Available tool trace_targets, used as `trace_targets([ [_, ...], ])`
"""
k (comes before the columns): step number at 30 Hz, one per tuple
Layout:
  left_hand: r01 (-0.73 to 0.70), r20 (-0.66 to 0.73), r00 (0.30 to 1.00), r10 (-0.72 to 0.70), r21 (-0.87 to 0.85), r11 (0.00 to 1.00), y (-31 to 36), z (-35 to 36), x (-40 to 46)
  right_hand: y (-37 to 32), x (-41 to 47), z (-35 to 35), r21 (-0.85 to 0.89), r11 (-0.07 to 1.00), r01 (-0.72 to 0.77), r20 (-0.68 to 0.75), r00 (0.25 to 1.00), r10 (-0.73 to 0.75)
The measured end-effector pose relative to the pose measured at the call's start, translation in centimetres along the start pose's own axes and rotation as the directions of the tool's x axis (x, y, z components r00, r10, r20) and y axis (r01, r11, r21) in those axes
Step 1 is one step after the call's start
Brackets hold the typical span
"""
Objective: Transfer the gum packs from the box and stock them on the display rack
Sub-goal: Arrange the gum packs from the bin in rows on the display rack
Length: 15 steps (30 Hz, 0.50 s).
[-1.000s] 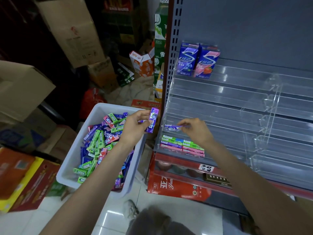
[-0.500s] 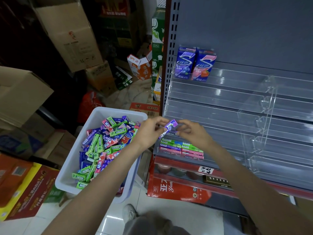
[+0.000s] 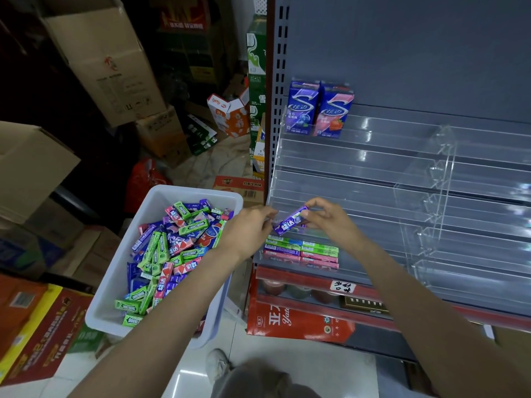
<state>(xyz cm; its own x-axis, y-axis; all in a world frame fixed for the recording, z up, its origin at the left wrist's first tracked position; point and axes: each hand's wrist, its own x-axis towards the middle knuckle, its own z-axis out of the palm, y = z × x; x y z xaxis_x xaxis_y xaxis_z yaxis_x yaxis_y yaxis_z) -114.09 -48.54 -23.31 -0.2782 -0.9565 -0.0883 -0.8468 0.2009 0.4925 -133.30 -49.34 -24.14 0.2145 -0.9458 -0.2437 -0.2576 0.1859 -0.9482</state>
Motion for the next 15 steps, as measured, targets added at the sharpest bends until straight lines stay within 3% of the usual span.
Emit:
trace_targets([
  [2, -0.075, 0.068, 0.996, 0.066, 0.155, 0.985, 0.2, 0.0, -0.1, 0.1, 0.1, 0.1, 0.028, 1.0, -0.006, -0.007, 1.0, 0.006],
  [5, -0.147, 0.159, 0.981, 0.111, 0.233, 0.961, -0.1, 0.4, 0.0, 0.2, 0.1, 0.1, 0.027, 0.999, -0.024, -0.011, 1.0, 0.024],
  [8, -0.147, 0.178, 0.978, 0.11, 0.207, 0.967, -0.7, 0.6, 0.1, 0.1, -0.1, -0.3, 0.024, 1.0, 0.014, -0.082, 0.997, -0.012],
  [12, -0.149, 0.181, 0.976, 0.12, 0.155, 0.977, -0.9, 0.5, 0.4, 0.4, -0.6, -0.8, 0.103, 0.986, 0.134, -0.322, 0.942, -0.094],
  [15, -0.143, 0.194, 0.974, 0.114, 0.146, 0.979, -0.9, 0.5, 0.5, 1.2, -1.0, -0.3, -0.066, 0.991, 0.116, -0.352, 0.927, -0.132],
])
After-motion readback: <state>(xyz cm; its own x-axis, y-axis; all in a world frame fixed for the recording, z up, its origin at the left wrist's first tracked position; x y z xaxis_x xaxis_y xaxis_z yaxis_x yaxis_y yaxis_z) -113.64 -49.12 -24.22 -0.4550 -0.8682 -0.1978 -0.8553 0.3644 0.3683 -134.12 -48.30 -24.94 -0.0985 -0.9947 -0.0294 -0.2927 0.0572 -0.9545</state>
